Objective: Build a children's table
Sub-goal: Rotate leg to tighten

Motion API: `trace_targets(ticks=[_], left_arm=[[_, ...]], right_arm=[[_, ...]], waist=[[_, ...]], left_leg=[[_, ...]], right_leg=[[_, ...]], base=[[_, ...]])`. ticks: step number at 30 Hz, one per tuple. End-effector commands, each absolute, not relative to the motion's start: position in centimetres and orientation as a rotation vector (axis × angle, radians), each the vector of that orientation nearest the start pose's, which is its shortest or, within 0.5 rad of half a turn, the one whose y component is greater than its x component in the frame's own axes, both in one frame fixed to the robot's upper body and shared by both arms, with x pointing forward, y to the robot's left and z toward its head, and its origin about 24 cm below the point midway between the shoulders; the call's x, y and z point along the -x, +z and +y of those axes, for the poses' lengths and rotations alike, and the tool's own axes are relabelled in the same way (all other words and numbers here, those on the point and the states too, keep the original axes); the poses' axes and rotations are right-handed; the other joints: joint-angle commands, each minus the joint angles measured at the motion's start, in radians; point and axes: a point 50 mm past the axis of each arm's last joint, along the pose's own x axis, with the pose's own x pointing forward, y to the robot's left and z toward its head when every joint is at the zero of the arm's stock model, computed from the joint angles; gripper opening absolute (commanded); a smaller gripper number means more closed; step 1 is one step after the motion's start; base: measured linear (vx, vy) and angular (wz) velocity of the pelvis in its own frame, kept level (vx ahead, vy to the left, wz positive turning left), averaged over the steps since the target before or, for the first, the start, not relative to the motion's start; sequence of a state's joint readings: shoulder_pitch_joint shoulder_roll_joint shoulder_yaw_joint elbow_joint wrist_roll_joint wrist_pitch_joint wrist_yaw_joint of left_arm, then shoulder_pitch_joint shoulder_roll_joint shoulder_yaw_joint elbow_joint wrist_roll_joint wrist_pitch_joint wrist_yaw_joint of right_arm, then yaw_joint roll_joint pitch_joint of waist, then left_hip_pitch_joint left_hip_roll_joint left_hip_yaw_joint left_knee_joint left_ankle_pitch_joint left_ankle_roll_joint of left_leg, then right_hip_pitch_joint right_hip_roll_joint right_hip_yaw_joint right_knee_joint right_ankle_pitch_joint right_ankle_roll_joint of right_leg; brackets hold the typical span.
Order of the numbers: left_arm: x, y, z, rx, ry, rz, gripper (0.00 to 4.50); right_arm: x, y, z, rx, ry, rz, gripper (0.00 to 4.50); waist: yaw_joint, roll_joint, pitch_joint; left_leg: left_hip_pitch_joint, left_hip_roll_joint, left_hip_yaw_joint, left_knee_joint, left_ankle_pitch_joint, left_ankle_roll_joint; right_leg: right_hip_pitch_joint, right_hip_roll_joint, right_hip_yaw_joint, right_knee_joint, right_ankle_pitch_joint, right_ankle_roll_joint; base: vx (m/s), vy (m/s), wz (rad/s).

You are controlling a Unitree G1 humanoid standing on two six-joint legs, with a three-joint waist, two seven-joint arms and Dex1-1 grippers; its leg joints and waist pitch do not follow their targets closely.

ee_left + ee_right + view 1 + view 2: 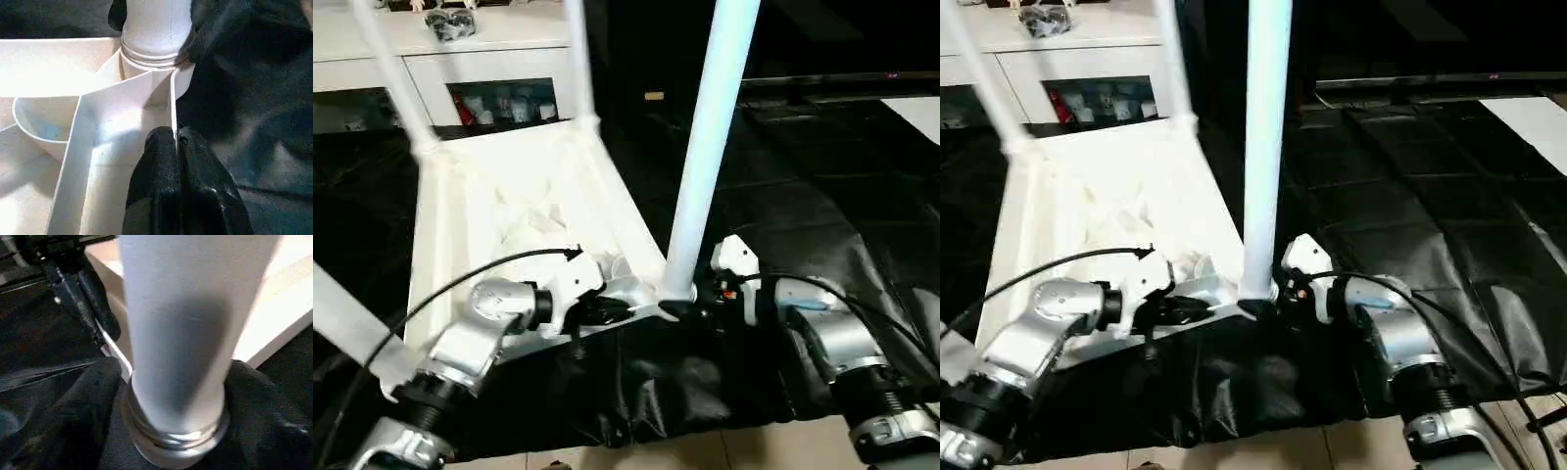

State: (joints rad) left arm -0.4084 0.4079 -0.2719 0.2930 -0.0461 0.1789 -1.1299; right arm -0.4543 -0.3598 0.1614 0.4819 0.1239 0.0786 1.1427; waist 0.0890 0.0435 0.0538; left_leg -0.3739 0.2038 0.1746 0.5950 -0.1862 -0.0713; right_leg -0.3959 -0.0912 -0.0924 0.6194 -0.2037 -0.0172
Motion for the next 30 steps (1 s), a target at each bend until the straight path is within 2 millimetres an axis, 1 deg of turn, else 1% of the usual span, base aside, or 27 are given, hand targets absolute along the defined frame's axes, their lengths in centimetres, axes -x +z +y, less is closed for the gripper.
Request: trace_targets(ticks=[1, 2, 3, 4, 5, 6, 7, 8, 9, 10, 11, 12, 14, 15, 17, 20, 21, 22, 23, 24, 25, 26, 27, 28, 29, 30], left_arm=[[-29.4, 6.9, 12.6, -0.386, -1.337, 0.294, 0.00], [-29.4, 6.9, 12.6, -0.386, -1.338, 0.295, 0.00], [-29.4, 6.9, 12.6, -0.384, -1.345, 0.298, 0.00], [-29.3, 6.9, 12.8, -0.384, -1.349, 0.301, 0.00], [-29.3, 6.9, 12.9, -0.386, -1.349, 0.306, 0.00], [-29.3, 6.8, 12.9, -0.387, -1.348, 0.307, 0.00], [-29.2, 6.7, 13.0, -0.388, -1.346, 0.310, 0.00], [-29.2, 6.6, 13.2, -0.390, -1.340, 0.314, 0.00], [-29.2, 6.6, 13.2, -0.390, -1.340, 0.314, 0.00], [-29.1, 6.6, 13.2, -0.386, -1.331, 0.311, 0.00], [-29.0, 6.7, 13.2, -0.384, -1.326, 0.308, 0.00], [-28.9, 6.7, 13.2, -0.381, -1.320, 0.305, 0.00], [-28.9, 6.6, 13.2, -0.380, -1.315, 0.302, 0.00], [-28.8, 6.6, 13.2, -0.380, -1.313, 0.302, 0.00], [-28.8, 6.5, 13.2, -0.381, -1.307, 0.302, 0.00], [-29.3, 6.4, 12.4, -0.380, -1.238, 0.280, 0.00], [-29.6, 6.4, 11.9, -0.378, -1.205, 0.267, 0.00], [-29.8, 6.4, 11.3, -0.369, -1.190, 0.258, 0.00], [-30.0, 6.4, 10.6, -0.365, -1.171, 0.246, 0.00], [-30.0, 6.4, 10.6, -0.365, -1.170, 0.245, 0.00], [-30.2, 6.5, 9.6, -0.356, -1.150, 0.233, 0.00], [-30.5, 6.6, 8.4, -0.349, -1.120, 0.218, 0.00], [-30.5, 6.6, 8.3, -0.348, -1.116, 0.217, 0.00], [-30.7, 6.6, 7.6, -0.347, -1.098, 0.207, 0.00], [-30.7, 6.7, 7.3, -0.347, -1.091, 0.202, 0.00], [-30.9, 6.7, 6.6, -0.346, -1.073, 0.191, 0.00]], right_arm=[[-29.8, 5.0, -14.0, 0.180, 1.288, 0.288, 3.24], [-29.8, 5.0, -14.0, 0.178, 1.291, 0.289, 3.11], [-29.7, 4.9, -13.8, 0.171, 1.302, 0.294, 3.04], [-29.7, 4.8, -13.7, 0.163, 1.316, 0.300, 3.01], [-29.6, 4.6, -13.6, 0.163, 1.329, 0.307, 3.01], [-29.6, 4.6, -13.6, 0.165, 1.333, 0.310, 2.80], [-29.6, 4.4, -13.5, 0.170, 1.341, 0.318, 2.68], [-29.5, 4.2, -13.4, 0.173, 1.352, 0.331, 2.68], [-29.5, 4.2, -13.4, 0.173, 1.352, 0.331, 2.64], [-29.5, 4.0, -13.2, 0.171, 1.361, 0.337, 2.61], [-29.6, 4.0, -13.1, 0.170, 1.366, 0.339, 2.61], [-29.6, 3.9, -13.0, 0.171, 1.368, 0.341, 2.56], [-29.6, 3.8, -12.9, 0.172, 1.368, 0.342, 2.53], [-29.6, 3.7, -12.8, 0.170, 1.368, 0.341, 2.51], [-29.5, 3.7, -12.6, 0.164, 1.365, 0.336, 2.50], [-29.1, 3.0, -11.8, 0.113, 1.313, 0.318, 2.49], [-29.2, 2.7, -11.3, 0.091, 1.262, 0.314, 2.49], [-29.4, 2.3, -10.9, 0.084, 1.204, 0.311, 2.49], [-29.7, 1.8, -10.4, 0.080, 1.118, 0.310, 2.49], [-29.7, 1.8, -10.4, 0.080, 1.113, 0.310, 2.49], [-30.1, 1.3, -9.6, 0.063, 1.014, 0.319, 2.49], [-30.5, 0.9, -8.7, 0.049, 0.910, 0.328, 2.49], [-30.5, 0.9, -8.6, 0.049, 0.902, 0.328, 2.49], [-30.8, 0.9, -7.8, 0.046, 0.862, 0.324, 2.49], [-30.9, 0.9, -7.5, 0.045, 0.848, 0.320, 2.49], [-31.1, 1.1, -6.5, 0.040, 0.818, 0.312, 2.49]], waist=[[-0.006, -0.008, -0.073], [-0.006, -0.006, -0.073], [-0.006, -0.020, -0.073], [-0.004, -0.025, -0.073], [-0.002, -0.024, -0.072], [-0.002, -0.019, -0.072], [-0.001, -0.024, -0.072], [-0.002, -0.033, -0.071], [-0.001, -0.027, -0.070], [-0.002, -0.038, -0.070], [-0.002, -0.035, -0.069], [-0.001, -0.030, -0.069], [-0.002, -0.031, -0.070], [-0.002, -0.032, -0.070], [-0.002, -0.033, -0.070], [-0.003, -0.037, -0.069], [-0.002, -0.036, -0.068], [-0.004, -0.036, -0.062], [-0.005, -0.036, -0.061], [-0.010, -0.036, -0.059], [-0.013, -0.038, -0.059], [-0.018, -0.037, -0.056], [-0.027, -0.035, -0.054], [-0.035, -0.040, -0.057], [-0.039, -0.040, -0.057], [-0.043, -0.041, -0.056]], left_leg=[[0.010, 0.030, -0.003, -0.061, -0.126, 0.086], [0.010, 0.029, -0.003, -0.060, -0.124, 0.086], [0.009, 0.029, -0.001, -0.060, -0.121, 0.089], [0.009, 0.030, -0.002, -0.060, -0.113, 0.091], [0.007, 0.029, -0.001, -0.060, -0.105, 0.093], [0.008, 0.030, -0.002, -0.060, -0.106, 0.092], [0.009, 0.030, -0.002, -0.060, -0.113, 0.088], [0.008, 0.030, -0.001, -0.061, -0.117, 0.089], [0.008, 0.030, -0.002, -0.062, -0.120, 0.085], [0.009, 0.030, 0.000, -0.062, -0.125, 0.082], [0.007, 0.030, -0.001, -0.062, -0.125, 0.080], [0.009, 0.030, -0.002, -0.063, -0.133, 0.074], [0.011, 0.032, -0.002, -0.064, -0.139, 0.066], [0.011, 0.031, -0.002, -0.064, -0.141, 0.063], [0.010, 0.031, -0.003, -0.064, -0.133, 0.064], [0.010, 0.030, -0.001, -0.062, -0.130, 0.067], [0.012, 0.030, -0.001, -0.064, -0.145, 0.060], [0.014, 0.031, -0.001, -0.068, -0.175, 0.049], [0.014, 0.030, -0.002, -0.070, -0.190, 0.039], [0.017, 0.030, -0.004, -0.074, -0.223, 0.018], [0.017, 0.028, -0.007, -0.076, -0.250, 0.006], [0.016, 0.030, -0.007, -0.078, -0.253, -0.002], [0.020, 0.027, -0.010, -0.082, -0.284, -0.020], [0.020, 0.025, -0.013, -0.080, -0.304, -0.025], [0.016, 0.025, -0.015, -0.081, -0.303, -0.024], [0.014, 0.025, -0.014, -0.081, -0.302, -0.021]], right_leg=[[0.056, -0.051, 0.051, -0.060, -0.037, -0.257], [0.056, -0.052, 0.051, -0.060, -0.039, -0.257], [0.056, -0.051, 0.052, -0.062, -0.044, -0.254], [0.057, -0.053, 0.052, -0.059, -0.045, -0.254], [0.056, -0.054, 0.053, -0.059, -0.058, -0.249], [0.054, -0.054, 0.052, -0.060, -0.070, -0.247], [0.053, -0.055, 0.053, -0.059, -0.080, -0.245], [0.053, -0.055, 0.053, -0.061, -0.086, -0.243], [0.052, -0.056, 0.053, -0.061, -0.097, -0.240], [0.051, -0.055, 0.053, -0.063, -0.103, -0.238], [0.052, -0.056, 0.054, -0.060, -0.106, -0.237], [0.050, -0.057, 0.054, -0.063, -0.117, -0.233], [0.049, -0.056, 0.054, -0.062, -0.103, -0.234], [0.051, -0.055, 0.054, -0.061, -0.093, -0.236], [0.052, -0.055, 0.054, -0.059, -0.076, -0.239], [0.052, -0.055, 0.056, -0.060, -0.072, -0.240], [0.050, -0.056, 0.056, -0.063, -0.102, -0.235], [0.048, -0.057, 0.056, -0.072, -0.160, -0.223], [0.047, -0.058, 0.056, -0.075, -0.193, -0.214], [0.045, -0.060, 0.055, -0.083, -0.268, -0.194], [0.049, -0.061, 0.053, -0.088, -0.329, -0.170], [0.044, -0.059, 0.055, -0.089, -0.343, -0.162], [0.040, -0.059, 0.053, -0.096, -0.390, -0.148], [0.042, -0.061, 0.051, -0.100, -0.423, -0.133], [0.043, -0.060, 0.050, -0.099, -0.423, -0.129], [0.041, -0.060, 0.051, -0.102, -0.420, -0.125]], base=[[0.000, 0.000, 0.00], [0.000, 0.000, 0.00], [0.000, 0.000, 0.00], [0.000, 0.000, 0.00], [0.000, 0.000, 0.00], [0.000, 0.000, 0.00], [0.000, 0.000, 0.00], [0.000, 0.000, 0.00], [0.000, 0.000, 0.00], [0.000, 0.000, 0.00], [0.000, 0.000, 0.00], [0.000, 0.000, 0.00], [0.000, 0.000, 0.00], [0.000, 0.000, 0.00], [0.000, 0.000, 0.00], [0.000, 0.000, 0.00], [0.000, 0.000, 0.00], [0.000, 0.000, 0.00], [0.000, 0.000, 0.00], [0.000, 0.000, 0.00], [0.000, 0.000, 0.00], [0.000, 0.000, 0.00], [0.000, 0.000, 0.00], [0.000, 0.000, 0.00], [0.000, 0.000, 0.00], [0.000, 0.000, 0.00]])
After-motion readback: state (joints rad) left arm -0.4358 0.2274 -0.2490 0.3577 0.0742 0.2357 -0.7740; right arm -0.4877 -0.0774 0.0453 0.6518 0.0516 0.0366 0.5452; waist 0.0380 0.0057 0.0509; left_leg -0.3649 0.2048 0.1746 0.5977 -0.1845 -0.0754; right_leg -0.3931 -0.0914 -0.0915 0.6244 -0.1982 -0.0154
